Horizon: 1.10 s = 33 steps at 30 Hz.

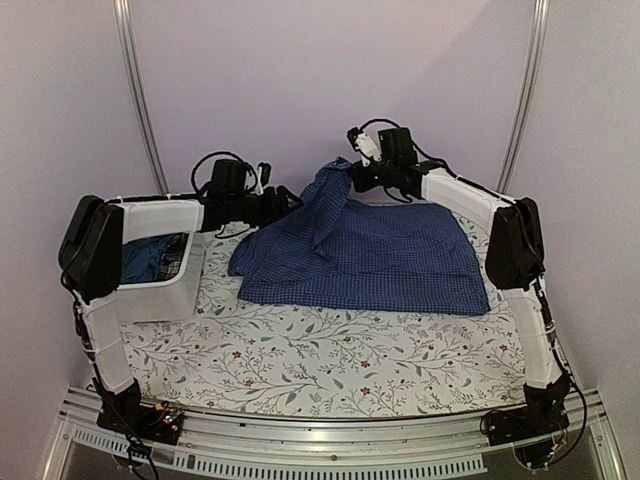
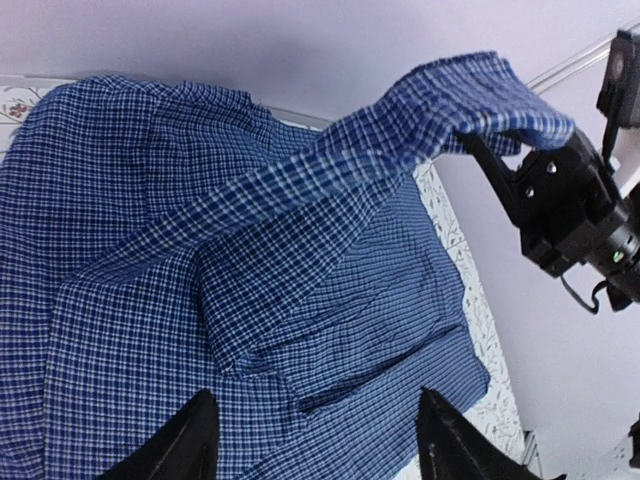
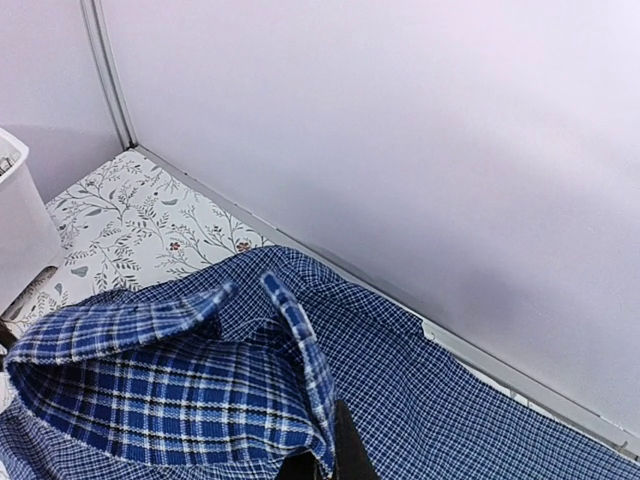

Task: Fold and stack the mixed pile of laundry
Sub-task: Adjust the 1/3-folded tank top at the center of the board.

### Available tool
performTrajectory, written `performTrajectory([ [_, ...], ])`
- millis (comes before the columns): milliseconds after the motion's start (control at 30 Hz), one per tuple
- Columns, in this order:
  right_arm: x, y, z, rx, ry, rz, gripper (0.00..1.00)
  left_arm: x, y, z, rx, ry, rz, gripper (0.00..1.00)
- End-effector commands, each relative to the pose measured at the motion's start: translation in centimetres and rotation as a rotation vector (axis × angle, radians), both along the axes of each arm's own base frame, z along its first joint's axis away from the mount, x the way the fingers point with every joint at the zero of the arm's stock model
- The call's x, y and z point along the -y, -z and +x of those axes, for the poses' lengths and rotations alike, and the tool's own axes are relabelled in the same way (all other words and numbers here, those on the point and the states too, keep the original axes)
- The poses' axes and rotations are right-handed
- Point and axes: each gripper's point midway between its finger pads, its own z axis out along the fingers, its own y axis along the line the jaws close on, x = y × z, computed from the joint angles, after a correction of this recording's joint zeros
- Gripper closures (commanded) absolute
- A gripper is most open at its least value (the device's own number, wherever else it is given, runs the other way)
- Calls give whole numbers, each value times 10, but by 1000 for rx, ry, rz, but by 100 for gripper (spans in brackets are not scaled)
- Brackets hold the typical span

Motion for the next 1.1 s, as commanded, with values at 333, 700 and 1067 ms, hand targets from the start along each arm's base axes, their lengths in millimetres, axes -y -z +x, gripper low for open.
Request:
performTrajectory([
  [333, -5, -40, 39, 281, -15, 64, 100, 42, 113, 10, -150, 123, 82, 63],
  [700, -26, -34, 29, 281, -132, 122, 100, 81, 137, 27, -158, 190, 43, 59],
  [1067, -24, 15, -19, 75, -233, 48, 100, 5, 129, 6, -256, 36, 86, 39],
])
